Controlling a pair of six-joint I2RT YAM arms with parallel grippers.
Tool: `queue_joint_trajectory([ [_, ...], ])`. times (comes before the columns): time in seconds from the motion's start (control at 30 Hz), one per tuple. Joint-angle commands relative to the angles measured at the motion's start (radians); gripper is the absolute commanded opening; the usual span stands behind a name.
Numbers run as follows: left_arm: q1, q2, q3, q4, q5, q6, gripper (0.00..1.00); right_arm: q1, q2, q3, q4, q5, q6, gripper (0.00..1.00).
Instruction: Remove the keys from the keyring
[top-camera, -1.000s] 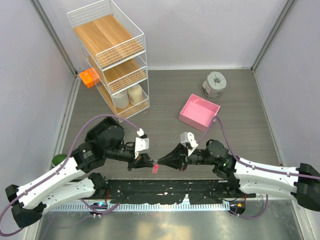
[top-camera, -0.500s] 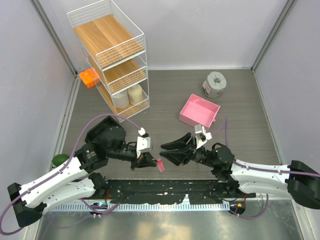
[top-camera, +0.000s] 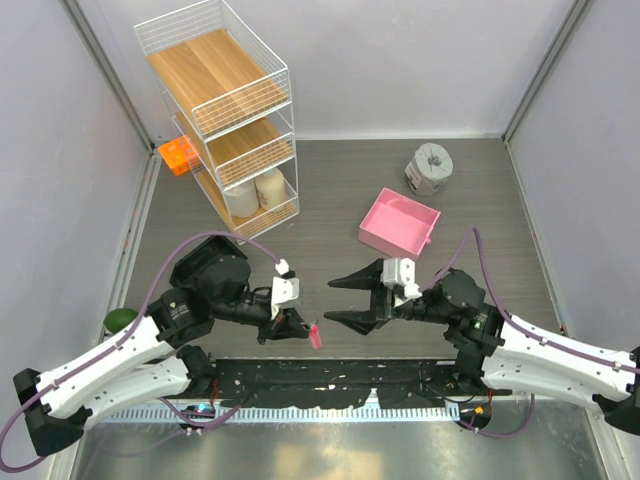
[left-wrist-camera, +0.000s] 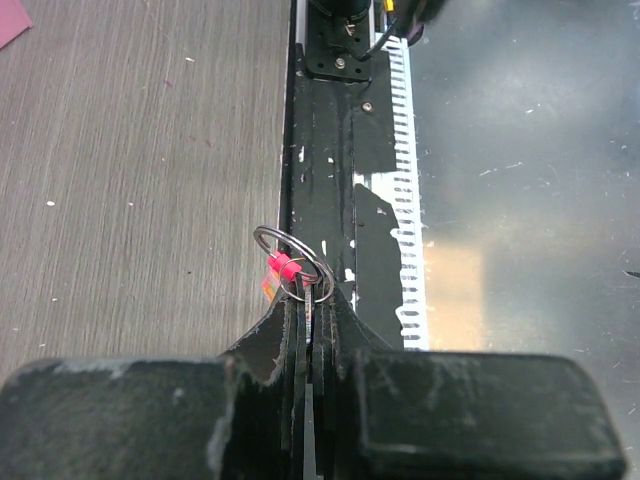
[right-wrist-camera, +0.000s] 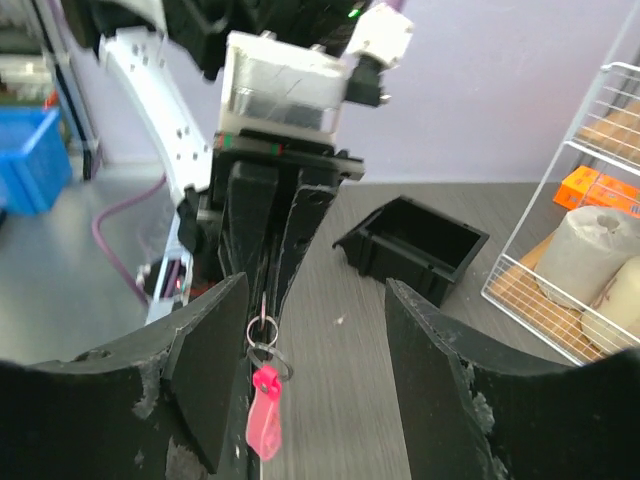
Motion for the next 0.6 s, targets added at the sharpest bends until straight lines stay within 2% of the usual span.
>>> queue_joint_trajectory([
  [0.0, -0.001, 0.000, 0.034, 0.006, 0.031, 0.010, 0.00, 0.011, 0.054, 0.130, -0.341, -0.141, -0.261, 0.63],
  [0.23, -0.001, 0.006, 0.049, -0.003, 0.037, 0.009, 0.00, 0.033, 0.183, 0.257, -0.554, -0.176, -0.428, 0.62],
  [0.3, -0.001, 0.006, 0.050, -0.005, 0.040, 0.010, 0.00, 0.039, 0.211, 0.284, -0.584, -0.181, -0.453, 0.61],
  [0.47, -0.001, 0.006, 0.052, -0.008, 0.040, 0.010, 0.00, 0.050, 0.255, 0.317, -0.616, -0.192, -0.479, 0.47],
  [0.57, -0.001, 0.009, 0.054, -0.005, 0.040, 0.009, 0.00, 0.057, 0.266, 0.319, -0.610, -0.205, -0.485, 0.47],
])
